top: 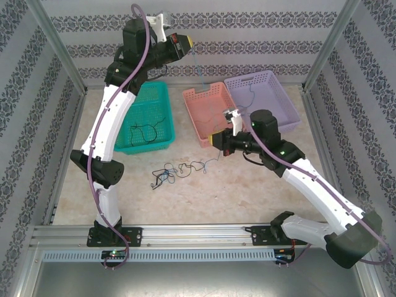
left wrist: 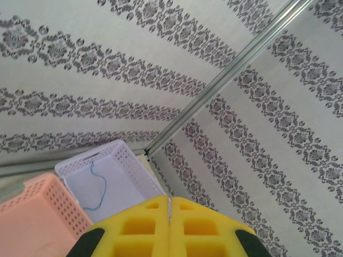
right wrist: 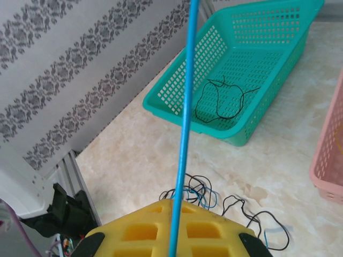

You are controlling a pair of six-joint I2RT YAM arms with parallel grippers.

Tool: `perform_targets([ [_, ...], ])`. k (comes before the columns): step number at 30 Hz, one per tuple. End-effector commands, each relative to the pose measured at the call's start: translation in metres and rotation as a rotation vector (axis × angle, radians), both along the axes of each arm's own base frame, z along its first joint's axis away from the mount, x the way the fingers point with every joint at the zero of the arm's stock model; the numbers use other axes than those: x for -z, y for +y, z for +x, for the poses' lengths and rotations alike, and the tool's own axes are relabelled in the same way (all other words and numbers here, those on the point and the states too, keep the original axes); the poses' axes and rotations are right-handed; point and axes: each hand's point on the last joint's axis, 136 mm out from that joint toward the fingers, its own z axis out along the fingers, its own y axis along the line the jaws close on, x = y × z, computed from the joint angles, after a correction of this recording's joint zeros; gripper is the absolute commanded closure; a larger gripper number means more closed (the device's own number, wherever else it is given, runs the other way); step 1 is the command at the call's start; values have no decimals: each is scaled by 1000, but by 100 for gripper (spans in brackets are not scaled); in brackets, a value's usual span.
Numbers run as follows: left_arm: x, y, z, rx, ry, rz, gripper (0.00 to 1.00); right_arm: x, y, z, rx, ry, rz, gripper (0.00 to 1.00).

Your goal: Untangle the cables

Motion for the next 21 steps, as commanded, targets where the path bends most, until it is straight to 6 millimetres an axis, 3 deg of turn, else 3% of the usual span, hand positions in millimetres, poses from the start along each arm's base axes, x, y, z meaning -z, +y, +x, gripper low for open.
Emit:
perform_targets([
  [1,-35,12,8,-21,-144,-47,100,-23,-7,-15,-41,65,68,100],
  [5,-3,-1,12,43,-31,-51,96,-53,-5,-19,-110,111,150,100],
  [11,17,-7,21,54,16,-86,100,-64,3,-34,-214,240,193,100],
  [18,-5,-25,18,119,-32,-184,100,-26,-7,-31,-127,282,78,100],
  [21,-11,-37,13,163,-36,-215,100,-26,-19,-23,-50,246,46,100],
])
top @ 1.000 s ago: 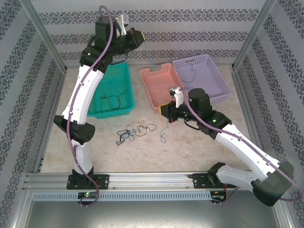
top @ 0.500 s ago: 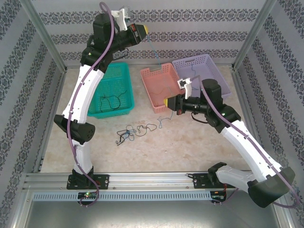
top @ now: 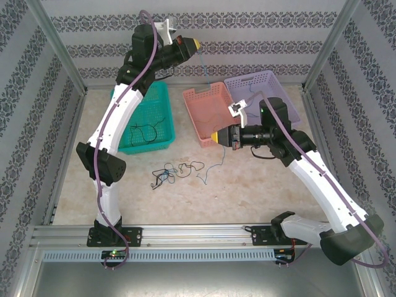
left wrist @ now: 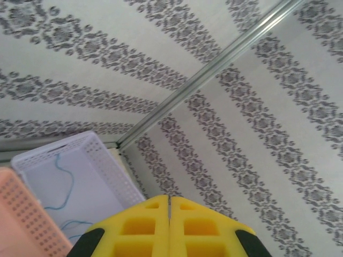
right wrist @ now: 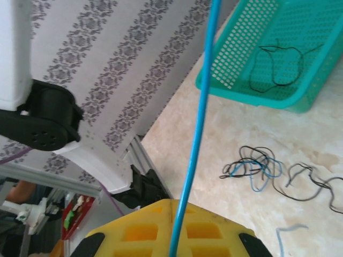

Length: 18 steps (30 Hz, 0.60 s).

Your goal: Untangle the cables

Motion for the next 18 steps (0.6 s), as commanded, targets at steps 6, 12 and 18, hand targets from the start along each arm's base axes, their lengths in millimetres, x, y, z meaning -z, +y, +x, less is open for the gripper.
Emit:
perform_targets([
  [6,0,-32,1,84,41,-88,71,-55,-40,27,193,-104,50,100],
  [12,42,-36,13,74,180,-60,38,-93,-53,49,176,41,193,100],
  [18,74,-22,8,6,268,65,29,-120,-93,94,357,29,201,100],
])
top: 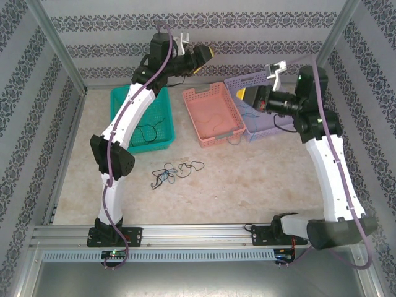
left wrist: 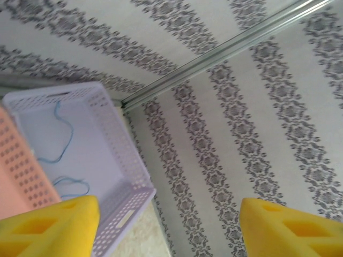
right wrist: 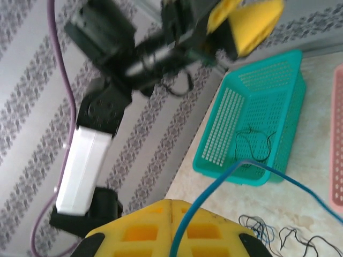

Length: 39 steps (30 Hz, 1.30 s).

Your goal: Untangle the cables

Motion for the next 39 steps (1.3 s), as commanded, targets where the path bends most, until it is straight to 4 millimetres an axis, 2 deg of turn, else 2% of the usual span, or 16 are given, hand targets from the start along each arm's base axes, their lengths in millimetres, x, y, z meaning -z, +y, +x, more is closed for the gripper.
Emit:
perform_targets([
  [1,-1,10,-15,-19,14,69,28,-15,-20,17,78,26,15,100],
  [6,8,17,-39,-22,58,112,27,-4,-63,65,268,44,-70,100],
  [9,15,17,-62,-12,76,115,27,6,-82,97,347,27,-127,100],
  [15,33,22,-109,-8,127,129,28,37,-115,159,459,0,-297,100],
  [21,47,27,-148,2,147,157,27,77,-140,200,510,-1,-451,100],
  [27,70,24,-181,30,193,203,28,115,-152,223,521,68,-517,100],
  [34,91,30,-200,20,242,232,28,150,-166,221,544,137,-563,100],
  [37,95,31,-201,18,251,239,28,181,-174,229,539,216,-541,100],
  [39,96,31,-200,15,253,242,28,205,-179,236,526,285,-530,90],
])
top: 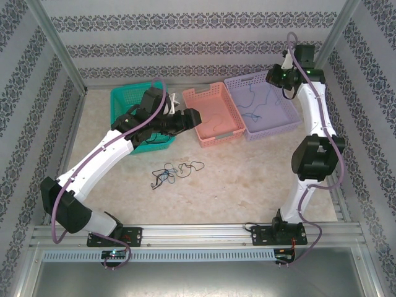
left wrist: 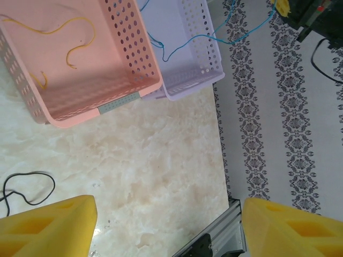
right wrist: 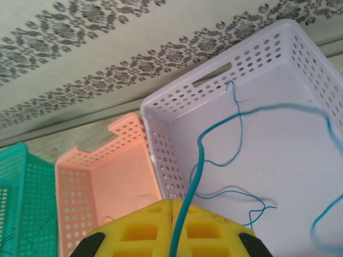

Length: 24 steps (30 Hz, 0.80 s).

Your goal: Untangle the cables

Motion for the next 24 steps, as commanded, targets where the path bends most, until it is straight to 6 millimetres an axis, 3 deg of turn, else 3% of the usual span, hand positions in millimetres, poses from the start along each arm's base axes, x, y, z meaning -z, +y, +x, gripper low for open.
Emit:
perform_targets([
  [1,-2,2,-5,-9,-4,8,28,48,-17,10,32,119,20,81],
  [3,0,2,-4,-10,2,16,28,61,-23,9,50,163,0,66],
  [5,2,4,-4,-14,4,29,28,60,-28,5,81,174,-20,58],
  [10,20,16,-7,-50,40,101,28,34,-42,-15,191,136,-86,49],
  [14,46,38,-13,-117,111,210,29,2,-31,-30,197,78,-150,49],
  [16,65,57,-19,-168,174,280,31,-15,-11,-41,170,27,-192,50],
  [19,101,84,-36,-230,321,334,36,-22,34,-66,110,-30,-203,52],
  [24,138,115,-66,-309,472,360,44,8,129,-139,-55,-30,-146,56],
])
